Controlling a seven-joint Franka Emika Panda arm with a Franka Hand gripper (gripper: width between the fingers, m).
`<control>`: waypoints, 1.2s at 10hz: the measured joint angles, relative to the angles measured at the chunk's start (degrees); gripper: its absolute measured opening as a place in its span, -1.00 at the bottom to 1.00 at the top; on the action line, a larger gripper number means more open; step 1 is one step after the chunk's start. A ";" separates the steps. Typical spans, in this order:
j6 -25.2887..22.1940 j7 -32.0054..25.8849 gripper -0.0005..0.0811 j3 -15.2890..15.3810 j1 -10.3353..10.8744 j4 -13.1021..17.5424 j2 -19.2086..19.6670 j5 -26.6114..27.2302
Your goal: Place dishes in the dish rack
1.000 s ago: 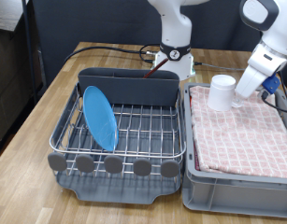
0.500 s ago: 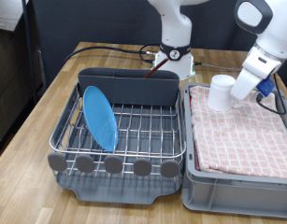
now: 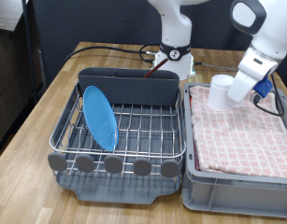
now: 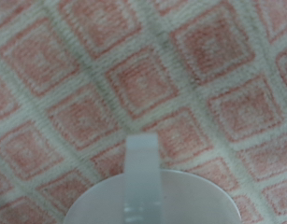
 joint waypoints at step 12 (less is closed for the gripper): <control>-1.13 -0.02 -0.81 -0.58 0.00 0.27 -0.77 4.16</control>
